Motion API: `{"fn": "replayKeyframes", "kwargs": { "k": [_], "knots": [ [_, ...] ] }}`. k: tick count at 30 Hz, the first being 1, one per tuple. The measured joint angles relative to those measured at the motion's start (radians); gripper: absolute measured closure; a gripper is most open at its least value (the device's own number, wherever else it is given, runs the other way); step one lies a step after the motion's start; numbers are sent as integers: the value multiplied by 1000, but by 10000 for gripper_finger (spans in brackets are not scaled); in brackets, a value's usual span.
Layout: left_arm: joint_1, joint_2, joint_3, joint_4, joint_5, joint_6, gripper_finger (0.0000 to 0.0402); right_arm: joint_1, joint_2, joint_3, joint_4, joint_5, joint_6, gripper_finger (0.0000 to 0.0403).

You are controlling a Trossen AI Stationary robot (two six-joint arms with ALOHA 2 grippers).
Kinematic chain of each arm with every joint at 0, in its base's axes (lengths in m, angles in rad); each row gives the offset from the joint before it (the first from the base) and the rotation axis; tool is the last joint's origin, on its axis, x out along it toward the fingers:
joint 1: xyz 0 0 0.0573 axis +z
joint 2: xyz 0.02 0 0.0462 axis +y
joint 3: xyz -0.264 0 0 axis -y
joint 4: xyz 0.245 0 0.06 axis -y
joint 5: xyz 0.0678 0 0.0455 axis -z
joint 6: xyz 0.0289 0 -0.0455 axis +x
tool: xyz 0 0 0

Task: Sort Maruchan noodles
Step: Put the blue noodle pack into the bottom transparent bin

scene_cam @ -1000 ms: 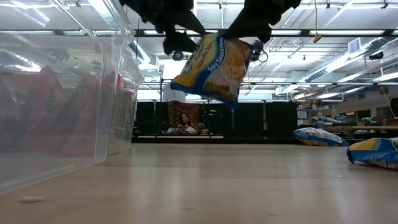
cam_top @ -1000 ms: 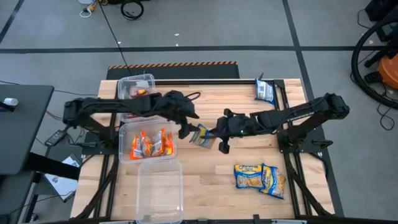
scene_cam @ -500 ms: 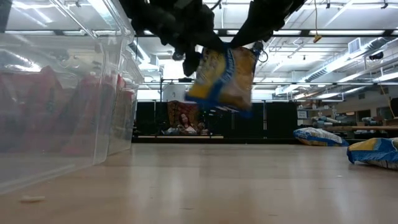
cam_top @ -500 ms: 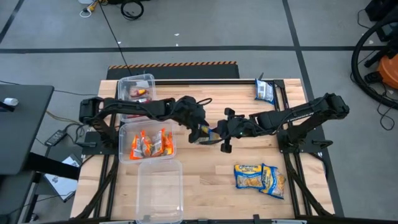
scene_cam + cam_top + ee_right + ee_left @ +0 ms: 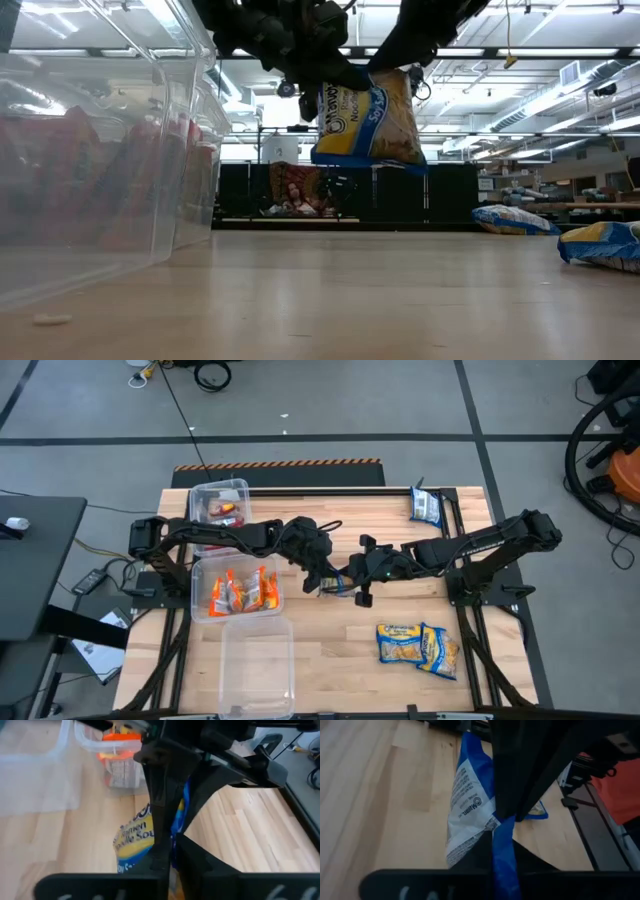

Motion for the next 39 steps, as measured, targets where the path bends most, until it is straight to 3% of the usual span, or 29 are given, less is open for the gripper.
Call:
{"fn": "replayKeyframes", "kwargs": {
  "k": [10, 14, 18, 22, 27, 34, 39],
  "knots": [
    [4, -43, 0, -24, 20, 0, 389, 0, -85, 54, 71, 35, 55, 240],
    [-18, -150, 0, -89, 27, 2, 390, 0, -164, 93, 77, 118, 55, 208],
    [-94, -312, 0, -197, -3, 15, 390, 1, -235, 92, 69, 182, 78, 201],
    [-244, -477, 2, -329, -154, 77, 390, 2, -272, 77, 60, 195, 120, 203],
    [-474, -610, 2, -512, -442, 56, 390, 17, -250, 75, 55, 195, 169, 206],
    [-814, -608, 1, -635, -713, -105, 390, 101, -168, 74, 155, 195, 328, 206],
    [-972, -545, 1, -644, -916, -215, 390, 201, -96, 74, 284, 228, 453, 206]
  ]
}}
